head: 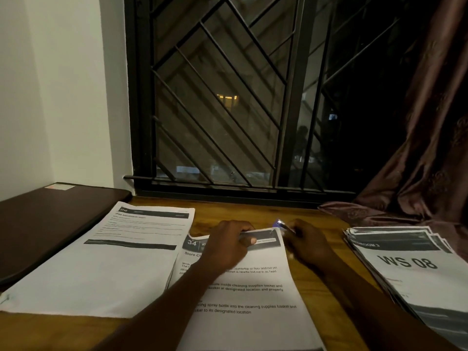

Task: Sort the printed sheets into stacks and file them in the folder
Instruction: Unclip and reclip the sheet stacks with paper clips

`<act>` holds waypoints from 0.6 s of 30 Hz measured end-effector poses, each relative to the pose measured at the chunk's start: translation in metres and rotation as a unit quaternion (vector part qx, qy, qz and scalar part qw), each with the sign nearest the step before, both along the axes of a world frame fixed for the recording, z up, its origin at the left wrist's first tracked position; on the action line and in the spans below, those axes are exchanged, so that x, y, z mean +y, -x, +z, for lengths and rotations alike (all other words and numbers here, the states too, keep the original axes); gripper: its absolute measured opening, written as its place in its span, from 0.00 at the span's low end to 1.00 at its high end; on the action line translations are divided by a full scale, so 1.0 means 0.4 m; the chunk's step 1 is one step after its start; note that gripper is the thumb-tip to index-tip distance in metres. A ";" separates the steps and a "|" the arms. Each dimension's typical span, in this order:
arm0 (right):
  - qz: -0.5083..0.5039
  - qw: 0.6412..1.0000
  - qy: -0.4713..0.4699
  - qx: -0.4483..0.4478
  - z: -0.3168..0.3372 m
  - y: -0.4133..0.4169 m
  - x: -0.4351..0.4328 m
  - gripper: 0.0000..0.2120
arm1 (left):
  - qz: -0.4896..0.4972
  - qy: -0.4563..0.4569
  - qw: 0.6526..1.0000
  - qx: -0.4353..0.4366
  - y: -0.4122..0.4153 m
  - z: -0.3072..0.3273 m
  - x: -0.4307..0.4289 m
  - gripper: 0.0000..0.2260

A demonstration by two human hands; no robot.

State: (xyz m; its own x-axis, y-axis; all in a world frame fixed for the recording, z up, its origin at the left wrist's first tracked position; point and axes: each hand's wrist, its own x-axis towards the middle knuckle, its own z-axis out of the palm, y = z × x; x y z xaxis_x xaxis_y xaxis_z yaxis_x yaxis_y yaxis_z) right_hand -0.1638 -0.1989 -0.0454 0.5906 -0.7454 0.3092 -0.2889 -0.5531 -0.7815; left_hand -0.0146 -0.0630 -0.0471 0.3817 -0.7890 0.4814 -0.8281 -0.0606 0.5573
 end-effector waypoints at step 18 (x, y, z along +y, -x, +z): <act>0.134 0.976 0.026 0.172 0.105 0.086 0.059 0.09 | 0.019 -0.040 0.999 -0.030 0.021 -0.013 -0.015 0.03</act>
